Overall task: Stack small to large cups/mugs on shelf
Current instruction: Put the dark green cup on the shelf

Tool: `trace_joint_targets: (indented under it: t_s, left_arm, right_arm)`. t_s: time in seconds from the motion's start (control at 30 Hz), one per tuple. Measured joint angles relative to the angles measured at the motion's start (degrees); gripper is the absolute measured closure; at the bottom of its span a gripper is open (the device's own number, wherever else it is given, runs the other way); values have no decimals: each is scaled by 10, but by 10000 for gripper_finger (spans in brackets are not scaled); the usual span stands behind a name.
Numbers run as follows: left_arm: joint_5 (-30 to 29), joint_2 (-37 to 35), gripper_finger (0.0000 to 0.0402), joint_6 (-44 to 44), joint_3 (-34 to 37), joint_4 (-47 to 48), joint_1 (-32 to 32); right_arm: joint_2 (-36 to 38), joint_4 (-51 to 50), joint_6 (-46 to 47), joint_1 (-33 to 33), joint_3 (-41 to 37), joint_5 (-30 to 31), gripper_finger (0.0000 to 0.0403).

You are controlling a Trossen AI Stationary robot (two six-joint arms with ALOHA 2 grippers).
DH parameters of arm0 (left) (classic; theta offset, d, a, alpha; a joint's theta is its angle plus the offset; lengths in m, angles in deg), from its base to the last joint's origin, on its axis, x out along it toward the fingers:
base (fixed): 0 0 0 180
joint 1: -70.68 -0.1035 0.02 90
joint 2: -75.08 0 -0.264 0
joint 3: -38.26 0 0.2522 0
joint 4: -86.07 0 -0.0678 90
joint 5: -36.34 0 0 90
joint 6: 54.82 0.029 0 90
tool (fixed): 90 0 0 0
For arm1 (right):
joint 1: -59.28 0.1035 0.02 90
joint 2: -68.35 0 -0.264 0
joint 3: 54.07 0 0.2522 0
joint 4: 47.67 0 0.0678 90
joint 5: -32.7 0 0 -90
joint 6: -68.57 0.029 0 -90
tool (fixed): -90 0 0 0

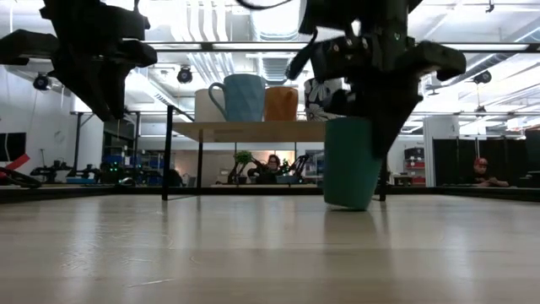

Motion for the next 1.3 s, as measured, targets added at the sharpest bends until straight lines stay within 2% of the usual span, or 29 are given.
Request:
trace_joint_targets:
  t_s: [0.13, 0.2, 0.9, 1.3]
  left_arm:
    - [0, 0, 321, 0, 0, 0, 0]
    - [0, 0, 321, 0, 0, 0, 0]
    - [0, 0, 321, 0, 0, -1, 0]
    - [0, 0, 321, 0, 0, -2, 0]
  right_arm:
    - [-7, -19, -10, -7, 1, -9, 386]
    - [-6, -29, -12, -9, 2, -11, 391]
    - [-5, -129, 32, -13, 39, -13, 394]
    - [-5, -132, 48, -14, 36, -27, 394]
